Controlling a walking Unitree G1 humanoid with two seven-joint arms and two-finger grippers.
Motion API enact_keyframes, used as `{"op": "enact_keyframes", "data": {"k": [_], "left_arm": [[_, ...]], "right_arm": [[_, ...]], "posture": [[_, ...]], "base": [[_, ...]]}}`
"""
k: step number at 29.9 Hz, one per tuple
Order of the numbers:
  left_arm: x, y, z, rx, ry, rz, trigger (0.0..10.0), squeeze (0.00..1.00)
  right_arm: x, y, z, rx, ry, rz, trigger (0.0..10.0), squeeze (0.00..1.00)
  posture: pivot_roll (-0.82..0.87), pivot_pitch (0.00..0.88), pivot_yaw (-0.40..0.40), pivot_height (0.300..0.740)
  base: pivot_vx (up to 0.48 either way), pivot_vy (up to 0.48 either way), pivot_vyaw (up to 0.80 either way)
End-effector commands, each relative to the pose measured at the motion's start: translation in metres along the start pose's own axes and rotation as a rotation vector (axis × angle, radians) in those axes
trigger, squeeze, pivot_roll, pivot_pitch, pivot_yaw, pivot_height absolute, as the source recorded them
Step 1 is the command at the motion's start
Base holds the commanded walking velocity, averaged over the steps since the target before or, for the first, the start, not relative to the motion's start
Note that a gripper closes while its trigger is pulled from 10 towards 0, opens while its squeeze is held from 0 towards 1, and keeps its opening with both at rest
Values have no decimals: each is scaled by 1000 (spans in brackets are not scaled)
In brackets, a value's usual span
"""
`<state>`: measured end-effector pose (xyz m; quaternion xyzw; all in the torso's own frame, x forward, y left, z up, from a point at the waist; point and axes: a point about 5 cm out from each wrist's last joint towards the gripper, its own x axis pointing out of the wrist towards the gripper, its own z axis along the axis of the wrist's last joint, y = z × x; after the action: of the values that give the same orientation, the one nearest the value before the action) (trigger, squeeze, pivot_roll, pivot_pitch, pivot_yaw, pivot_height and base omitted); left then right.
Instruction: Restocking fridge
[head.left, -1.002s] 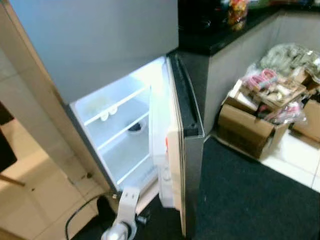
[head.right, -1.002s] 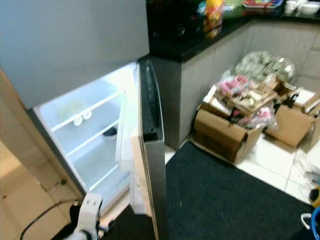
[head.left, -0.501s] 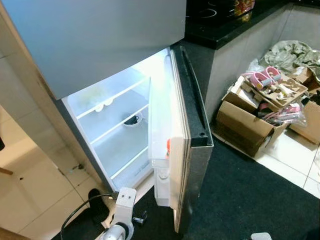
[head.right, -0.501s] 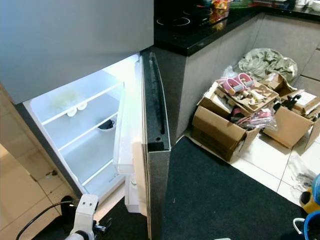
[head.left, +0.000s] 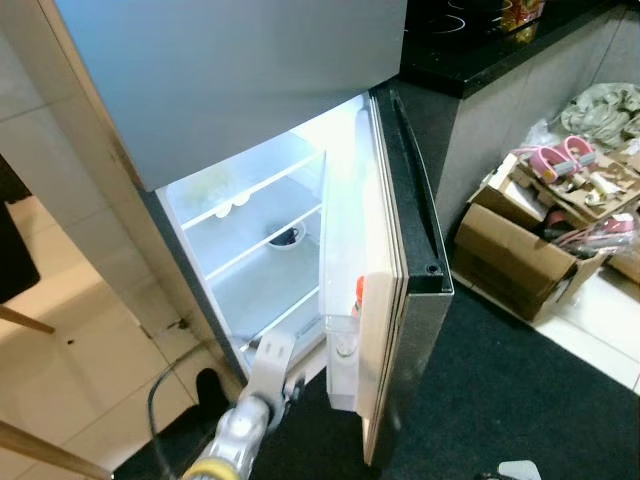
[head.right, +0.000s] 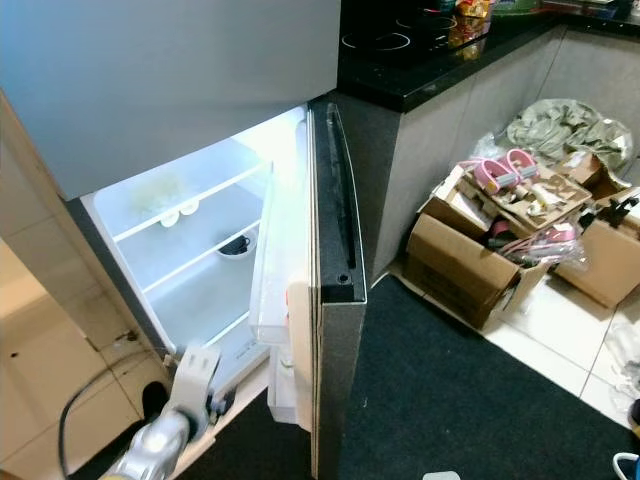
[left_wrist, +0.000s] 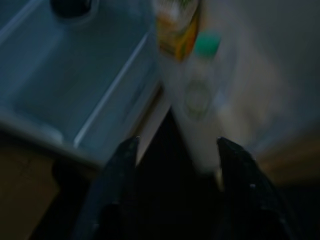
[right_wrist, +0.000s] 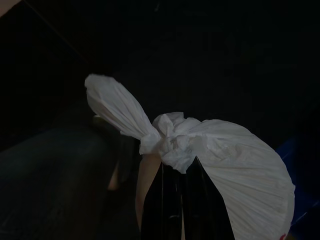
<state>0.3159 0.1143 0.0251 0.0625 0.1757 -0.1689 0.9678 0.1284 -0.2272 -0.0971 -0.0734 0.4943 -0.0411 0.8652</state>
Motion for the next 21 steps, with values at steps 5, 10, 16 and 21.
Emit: {"op": "enact_keyframes", "data": {"k": [5,10,16,21], "left_arm": [[22,-35,37,32,-11,-91,10000,0],[28,-67,58,1,-43,-244,10000,0],[23,-119,67,-50,-65,-574,10000,0],[-12,-192,62,-139,-39,-1212,10000,0]], "right_arm": [[-6,-1,-22,63,46,-33,10000,0],[-9,-3,-32,83,62,-49,10000,0],[-12,-3,-41,93,76,-55,10000,0],[-14,3,-45,90,81,-45,10000,0]], "posture": [[-142,74,128,726],[-167,74,155,726],[-167,74,152,726],[-167,72,142,726]], "base": [[0,0,0],[0,0,0],[0,0,0],[0,0,0]]}}
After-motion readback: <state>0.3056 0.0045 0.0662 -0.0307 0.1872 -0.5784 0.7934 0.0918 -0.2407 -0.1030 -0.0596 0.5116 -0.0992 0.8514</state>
